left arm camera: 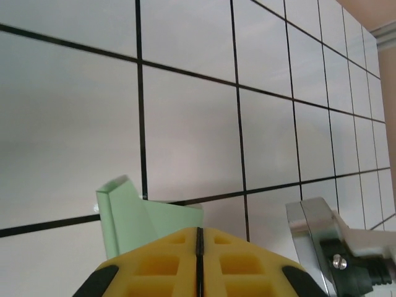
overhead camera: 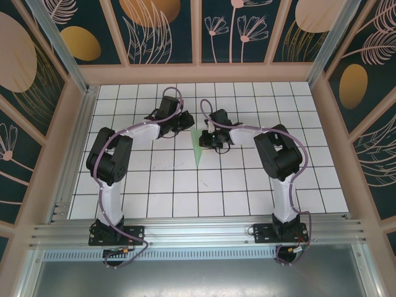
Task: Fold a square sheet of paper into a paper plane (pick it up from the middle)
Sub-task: Fold the wing for the fifth time at the center of the table.
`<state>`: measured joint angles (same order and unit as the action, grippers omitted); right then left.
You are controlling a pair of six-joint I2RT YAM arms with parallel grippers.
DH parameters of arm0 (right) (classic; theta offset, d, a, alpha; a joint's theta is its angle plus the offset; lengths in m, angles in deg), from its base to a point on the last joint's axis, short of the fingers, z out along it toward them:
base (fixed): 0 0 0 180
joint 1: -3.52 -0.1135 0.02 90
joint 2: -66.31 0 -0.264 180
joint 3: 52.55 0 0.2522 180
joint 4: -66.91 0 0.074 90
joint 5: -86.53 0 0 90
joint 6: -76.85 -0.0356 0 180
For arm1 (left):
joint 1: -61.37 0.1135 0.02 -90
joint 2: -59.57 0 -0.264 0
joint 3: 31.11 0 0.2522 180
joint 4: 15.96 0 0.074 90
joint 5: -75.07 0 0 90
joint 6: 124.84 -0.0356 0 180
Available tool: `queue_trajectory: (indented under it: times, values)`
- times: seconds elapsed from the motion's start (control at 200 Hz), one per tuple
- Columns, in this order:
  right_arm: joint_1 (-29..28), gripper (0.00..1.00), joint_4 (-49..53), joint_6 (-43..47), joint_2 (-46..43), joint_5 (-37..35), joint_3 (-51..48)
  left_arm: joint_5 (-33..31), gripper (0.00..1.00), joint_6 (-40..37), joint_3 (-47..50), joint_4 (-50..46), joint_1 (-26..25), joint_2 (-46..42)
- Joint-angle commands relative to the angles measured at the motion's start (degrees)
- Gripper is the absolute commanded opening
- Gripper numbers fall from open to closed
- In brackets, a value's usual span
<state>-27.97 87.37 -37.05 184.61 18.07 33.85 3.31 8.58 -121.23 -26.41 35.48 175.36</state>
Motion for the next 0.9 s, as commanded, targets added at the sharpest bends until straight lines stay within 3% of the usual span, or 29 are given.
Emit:
queue_trajectory:
  times: [0.0, 0.52, 0.896]
  values:
    - [-0.18, 0.0, 7.85, 0.79, 6.27, -2.97, -2.69, 3.17, 0.09, 0.73, 0.36, 1.05, -0.6, 3.05]
    - [-0.17, 0.0, 7.45, 1.76, 4.52, 0.3, -0.75, -3.47, 0.04, -1.93, -3.97, -6.57, -1.04, 10.42]
    - [-0.18, 0.0, -0.62, -2.64, -6.65, 7.01, -3.58, -5.49, 0.03, -2.04, -2.47, -8.06, -1.18, 10.27]
